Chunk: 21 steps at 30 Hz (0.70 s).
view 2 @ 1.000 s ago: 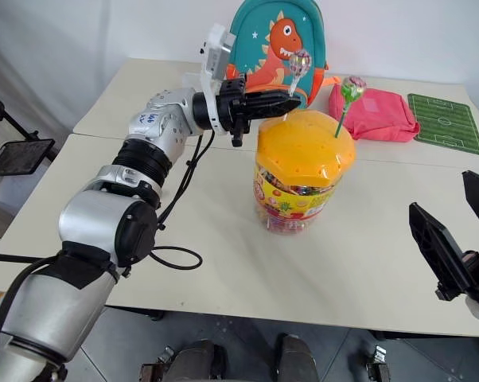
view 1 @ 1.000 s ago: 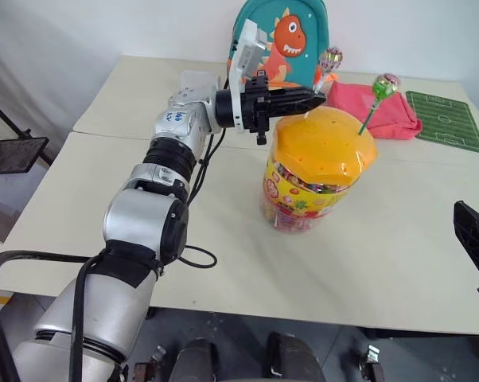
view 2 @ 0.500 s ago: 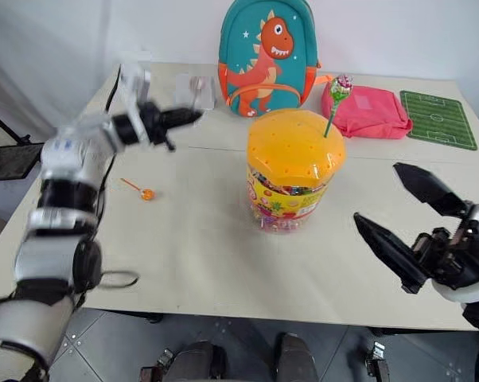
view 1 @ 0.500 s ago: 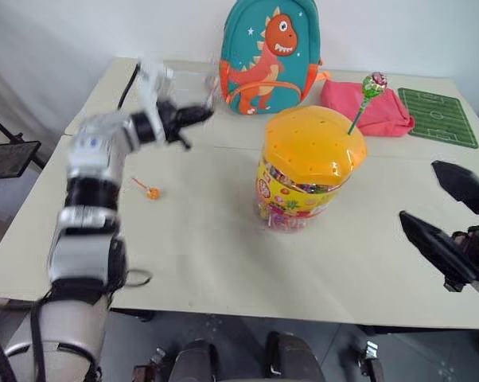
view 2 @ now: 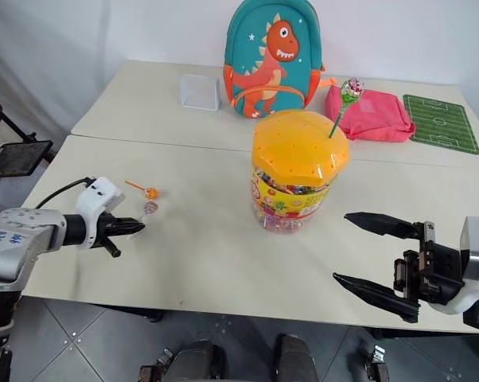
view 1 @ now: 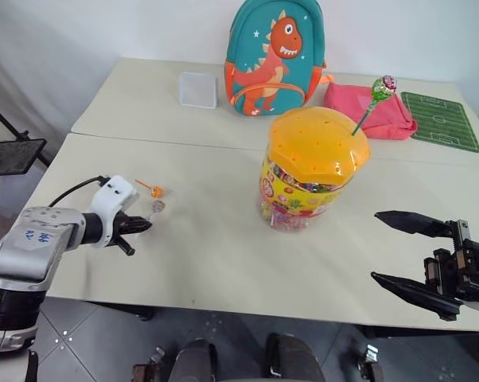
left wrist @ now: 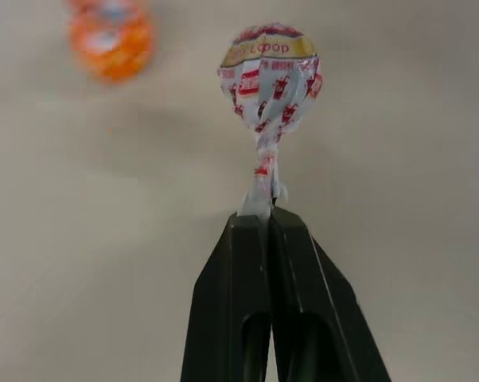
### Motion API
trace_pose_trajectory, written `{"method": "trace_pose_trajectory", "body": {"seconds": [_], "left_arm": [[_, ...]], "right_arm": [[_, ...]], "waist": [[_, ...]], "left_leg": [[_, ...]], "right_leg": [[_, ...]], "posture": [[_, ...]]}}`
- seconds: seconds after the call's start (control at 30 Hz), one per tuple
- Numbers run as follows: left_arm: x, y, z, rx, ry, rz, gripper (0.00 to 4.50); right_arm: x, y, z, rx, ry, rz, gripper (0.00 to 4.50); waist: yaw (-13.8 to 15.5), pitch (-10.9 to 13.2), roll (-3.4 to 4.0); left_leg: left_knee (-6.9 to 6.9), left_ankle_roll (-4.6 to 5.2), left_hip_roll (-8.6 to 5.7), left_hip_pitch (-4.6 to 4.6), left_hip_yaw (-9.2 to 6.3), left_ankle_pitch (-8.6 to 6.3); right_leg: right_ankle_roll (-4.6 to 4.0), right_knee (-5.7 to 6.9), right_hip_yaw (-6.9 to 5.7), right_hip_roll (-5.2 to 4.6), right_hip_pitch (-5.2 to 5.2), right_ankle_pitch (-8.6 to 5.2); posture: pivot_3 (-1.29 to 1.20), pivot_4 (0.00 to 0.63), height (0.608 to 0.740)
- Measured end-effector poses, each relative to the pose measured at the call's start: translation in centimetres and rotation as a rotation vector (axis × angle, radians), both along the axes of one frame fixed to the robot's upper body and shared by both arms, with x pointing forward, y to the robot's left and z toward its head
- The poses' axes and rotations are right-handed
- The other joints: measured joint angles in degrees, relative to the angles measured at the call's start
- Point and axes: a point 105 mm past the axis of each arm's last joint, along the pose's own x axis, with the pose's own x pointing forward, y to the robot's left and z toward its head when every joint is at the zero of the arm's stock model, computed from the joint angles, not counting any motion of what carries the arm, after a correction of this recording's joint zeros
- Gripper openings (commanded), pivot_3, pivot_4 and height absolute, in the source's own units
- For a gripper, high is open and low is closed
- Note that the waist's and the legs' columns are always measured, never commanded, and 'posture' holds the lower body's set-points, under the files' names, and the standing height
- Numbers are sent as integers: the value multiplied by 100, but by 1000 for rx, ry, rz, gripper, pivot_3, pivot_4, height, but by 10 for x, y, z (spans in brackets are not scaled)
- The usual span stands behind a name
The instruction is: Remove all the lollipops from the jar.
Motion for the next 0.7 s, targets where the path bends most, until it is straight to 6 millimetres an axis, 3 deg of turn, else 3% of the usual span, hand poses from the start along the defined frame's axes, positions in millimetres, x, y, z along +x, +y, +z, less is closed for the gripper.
{"method": "trace_pose_trajectory", "body": {"seconds": [0.27,0.4,0.43,0.57,0.7], "left_arm": [[-15,4,-6,-31,6,14,2119],[-18,-2,10,-212,1,-43,3272],[-20,-1,14,-228,-2,-63,3272],[-23,-8,70,-370,-185,-260,3272],[-27,-40,122,-598,-400,-524,4160]], "right_arm": [[2,2,0,-27,16,21,4500],[13,-1,5,28,21,-77,4500],[15,-2,7,45,28,-99,4500],[36,-16,17,92,104,-307,4500],[55,-21,43,187,-4,-398,4500]], "waist": [[-16,-12,20],[-11,-11,18],[-11,-11,18],[9,-12,16],[1,-12,17]], "left_leg": [[-6,-2,5,14,1,-4],[3,-4,6,0,8,-5],[3,-5,5,-1,8,-6],[9,-5,3,-10,8,-7],[16,-6,-1,-6,11,-7]], "right_leg": [[-3,5,5,2,-2,-2],[-4,9,1,2,-9,-2],[-4,9,2,2,-9,-2],[-4,8,-3,0,-10,-2],[-3,9,-2,-1,-4,-2]], "posture": [[0,150,740],[0,150,740],[0,150,740],[0,150,740],[0,150,740]]}}
